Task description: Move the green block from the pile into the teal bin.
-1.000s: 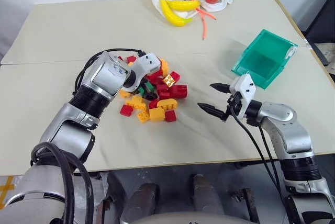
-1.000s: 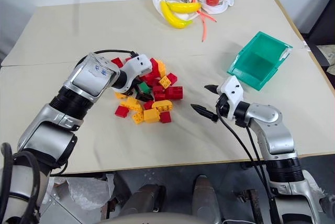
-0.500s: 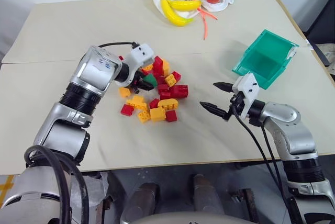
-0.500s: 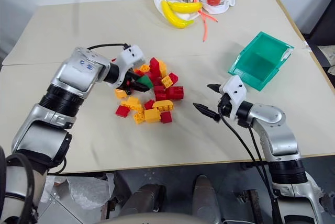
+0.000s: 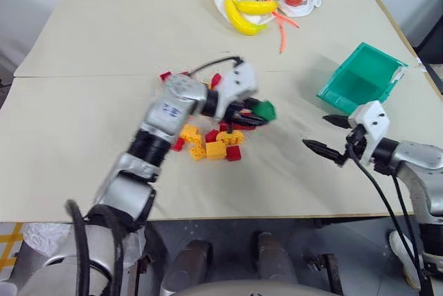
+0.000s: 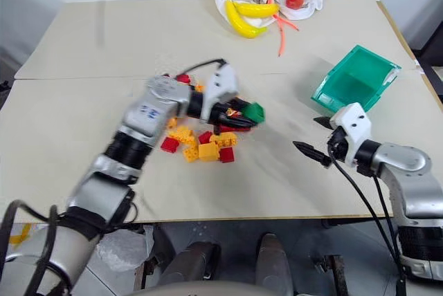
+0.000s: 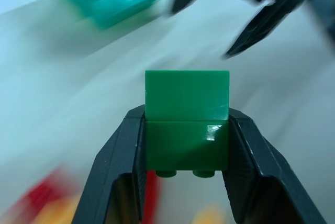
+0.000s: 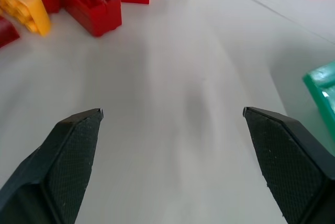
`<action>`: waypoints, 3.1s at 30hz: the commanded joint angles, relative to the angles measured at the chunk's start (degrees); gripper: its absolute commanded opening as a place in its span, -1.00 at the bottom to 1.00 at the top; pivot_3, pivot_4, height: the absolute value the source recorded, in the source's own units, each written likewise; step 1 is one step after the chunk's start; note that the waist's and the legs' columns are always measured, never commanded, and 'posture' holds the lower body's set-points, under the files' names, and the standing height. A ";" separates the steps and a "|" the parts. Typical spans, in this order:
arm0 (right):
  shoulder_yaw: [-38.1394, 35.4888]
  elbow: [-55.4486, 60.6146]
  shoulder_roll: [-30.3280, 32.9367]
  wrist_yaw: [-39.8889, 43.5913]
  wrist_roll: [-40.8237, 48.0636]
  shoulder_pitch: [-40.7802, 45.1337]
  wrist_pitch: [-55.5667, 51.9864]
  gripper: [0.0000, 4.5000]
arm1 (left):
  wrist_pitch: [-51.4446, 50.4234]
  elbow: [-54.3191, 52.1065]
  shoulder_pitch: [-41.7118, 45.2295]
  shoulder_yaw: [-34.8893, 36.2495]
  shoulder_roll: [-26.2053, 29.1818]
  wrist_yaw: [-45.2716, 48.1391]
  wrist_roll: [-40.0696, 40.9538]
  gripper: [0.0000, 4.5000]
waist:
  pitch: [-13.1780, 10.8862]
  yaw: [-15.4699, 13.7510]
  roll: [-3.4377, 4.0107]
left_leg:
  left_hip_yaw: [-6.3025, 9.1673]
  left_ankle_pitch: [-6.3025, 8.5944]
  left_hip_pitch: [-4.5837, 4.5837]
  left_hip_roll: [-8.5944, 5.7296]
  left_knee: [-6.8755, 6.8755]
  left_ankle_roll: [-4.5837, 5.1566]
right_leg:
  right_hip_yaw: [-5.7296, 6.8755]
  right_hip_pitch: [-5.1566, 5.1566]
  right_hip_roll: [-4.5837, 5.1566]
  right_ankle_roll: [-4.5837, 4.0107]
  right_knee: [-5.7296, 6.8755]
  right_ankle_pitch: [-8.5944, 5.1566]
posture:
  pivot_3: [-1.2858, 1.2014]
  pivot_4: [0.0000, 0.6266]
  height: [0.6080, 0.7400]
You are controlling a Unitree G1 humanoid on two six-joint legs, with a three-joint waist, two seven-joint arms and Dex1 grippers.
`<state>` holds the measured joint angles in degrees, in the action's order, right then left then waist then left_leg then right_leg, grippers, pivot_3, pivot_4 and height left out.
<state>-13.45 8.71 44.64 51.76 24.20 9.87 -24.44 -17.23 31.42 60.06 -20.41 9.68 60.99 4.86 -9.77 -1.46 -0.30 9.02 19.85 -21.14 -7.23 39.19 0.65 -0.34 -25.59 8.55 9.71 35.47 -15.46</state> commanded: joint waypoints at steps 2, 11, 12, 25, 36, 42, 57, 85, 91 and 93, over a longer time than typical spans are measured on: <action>-5.74 4.92 2.73 2.37 3.52 -4.24 -0.93 1.00 | 5.34 9.60 4.57 0.07 -3.63 -0.33 -2.18 -0.33 | -0.01 0.28 0.00 | -0.13 0.01 0.05 0.01 -0.02 0.02 | -0.03 -0.01 -0.01 0.00 0.00 0.00 | 0.03 -0.52 1.00; -11.74 12.88 7.25 2.91 5.75 -10.77 -4.53 1.00 | 6.20 19.58 8.73 1.02 -7.26 3.09 -3.20 0.63 | -0.02 0.01 -0.02 | -0.18 0.03 0.06 0.02 0.02 0.07 | -0.11 -0.03 0.00 0.07 0.00 0.04 | 0.03 -0.52 1.00; -11.78 13.89 7.36 2.47 6.01 -10.84 -5.17 1.00 | 5.85 18.34 8.38 1.31 -6.76 3.99 -2.77 0.77 | -0.02 0.01 -0.03 | -0.17 0.03 0.06 0.02 0.02 0.07 | -0.11 -0.03 0.00 0.07 0.00 0.04 | 0.03 -0.52 1.00; -6.04 18.28 6.29 -3.25 6.38 -5.70 -10.43 1.00 | 7.44 2.44 0.56 0.32 -0.10 3.04 -5.93 0.99 | -0.02 -0.32 -0.02 | -0.09 0.03 0.03 0.04 0.09 0.08 | -0.14 -0.02 0.01 0.06 -0.01 0.11 | 0.03 -0.52 1.00; -7.15 21.52 5.83 -4.95 8.22 -9.19 -13.12 1.00 | 8.33 -4.87 -4.81 7.34 5.43 1.43 -1.58 0.99 | -0.02 -0.27 -0.02 | -0.11 0.05 0.01 0.09 -0.01 0.16 | -0.13 -0.01 0.00 0.10 -0.24 0.19 | 0.03 -0.52 1.00; -3.19 23.63 5.19 -7.91 7.85 -8.83 -15.29 1.00 | -5.75 -22.39 -17.42 16.53 17.24 7.79 10.88 0.99 | 0.00 0.91 0.01 | -0.14 0.05 0.10 0.15 0.02 0.14 | -0.21 -0.04 -0.04 0.06 -0.05 0.18 | 0.03 -0.52 1.00; 26.70 -16.36 -5.52 1.36 -11.10 26.87 -4.06 1.00 | -7.87 -45.14 -43.97 31.42 27.46 3.81 23.10 0.99 | -0.02 1.50 0.04 | -0.04 0.05 0.08 0.16 0.09 0.10 | -0.12 0.03 -0.02 -0.11 -0.15 0.27 | 0.03 -0.52 1.00; 15.07 -30.92 2.55 -6.24 -22.55 38.75 9.78 -0.33 | -4.05 -40.23 -35.91 30.56 26.45 -0.20 27.23 1.00 | -0.02 1.94 0.05 | -0.14 0.06 0.10 0.23 -0.03 0.07 | -0.12 -0.03 -0.08 -0.14 -0.23 0.27 | 0.03 -0.52 1.00; 19.28 -51.19 -1.04 -11.39 -30.09 49.09 19.37 -0.33 | -0.35 -32.94 -28.47 27.08 24.38 1.63 25.39 1.00 | -0.03 3.06 0.05 | -0.18 0.06 0.08 0.27 -0.07 0.05 | -0.12 -0.05 -0.10 -0.15 -0.28 0.28 | 0.03 -0.52 1.00; 19.99 -55.24 -2.09 -12.43 -31.45 51.21 21.35 -0.33 | 0.89 -30.45 -26.10 26.25 23.47 2.39 25.06 1.00 | -0.03 3.17 0.05 | -0.17 0.06 0.04 0.27 -0.10 0.06 | -0.12 -0.09 -0.10 -0.15 -0.31 0.28 | 0.03 -0.52 1.00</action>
<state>6.56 -44.45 42.34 40.63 -5.95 58.75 -5.59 -18.26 0.24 32.31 5.83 33.44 62.43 30.17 -9.80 1.71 -0.25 8.85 19.91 -21.10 -6.97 39.09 0.71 -0.46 -25.68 8.46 9.56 35.15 -15.19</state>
